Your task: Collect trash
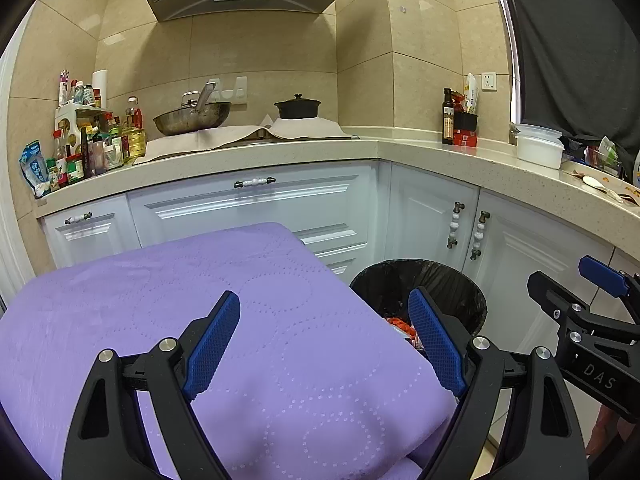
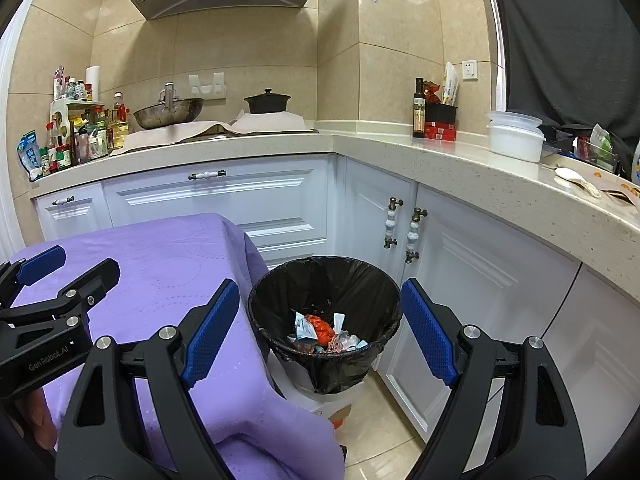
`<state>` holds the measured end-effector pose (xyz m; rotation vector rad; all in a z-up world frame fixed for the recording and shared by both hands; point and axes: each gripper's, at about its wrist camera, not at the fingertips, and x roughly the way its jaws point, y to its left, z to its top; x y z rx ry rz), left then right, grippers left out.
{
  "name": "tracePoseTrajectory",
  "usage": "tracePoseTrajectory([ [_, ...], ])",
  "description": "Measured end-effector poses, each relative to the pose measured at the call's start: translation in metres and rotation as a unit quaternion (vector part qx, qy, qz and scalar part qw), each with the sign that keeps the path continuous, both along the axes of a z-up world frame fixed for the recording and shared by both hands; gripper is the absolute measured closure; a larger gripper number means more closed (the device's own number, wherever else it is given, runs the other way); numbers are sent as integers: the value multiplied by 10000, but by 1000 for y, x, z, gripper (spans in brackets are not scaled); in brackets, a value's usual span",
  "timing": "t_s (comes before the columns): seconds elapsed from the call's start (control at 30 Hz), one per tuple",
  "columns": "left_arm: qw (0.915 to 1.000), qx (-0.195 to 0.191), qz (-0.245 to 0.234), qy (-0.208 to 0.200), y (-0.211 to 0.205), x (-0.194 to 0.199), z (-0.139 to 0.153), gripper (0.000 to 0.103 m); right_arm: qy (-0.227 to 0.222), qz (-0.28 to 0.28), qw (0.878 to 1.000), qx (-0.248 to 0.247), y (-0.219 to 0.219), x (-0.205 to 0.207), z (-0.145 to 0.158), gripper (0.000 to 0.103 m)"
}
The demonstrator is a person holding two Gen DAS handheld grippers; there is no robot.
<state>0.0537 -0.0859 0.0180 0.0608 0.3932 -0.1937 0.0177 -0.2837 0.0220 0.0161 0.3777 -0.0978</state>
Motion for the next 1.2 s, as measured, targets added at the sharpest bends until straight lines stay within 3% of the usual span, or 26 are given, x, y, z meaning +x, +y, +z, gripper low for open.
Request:
tracePoseTrajectory([
  [1.2, 10000, 5, -20, 93, -15, 31, 0, 19, 6, -40, 10000, -15, -10, 32, -1, 22],
])
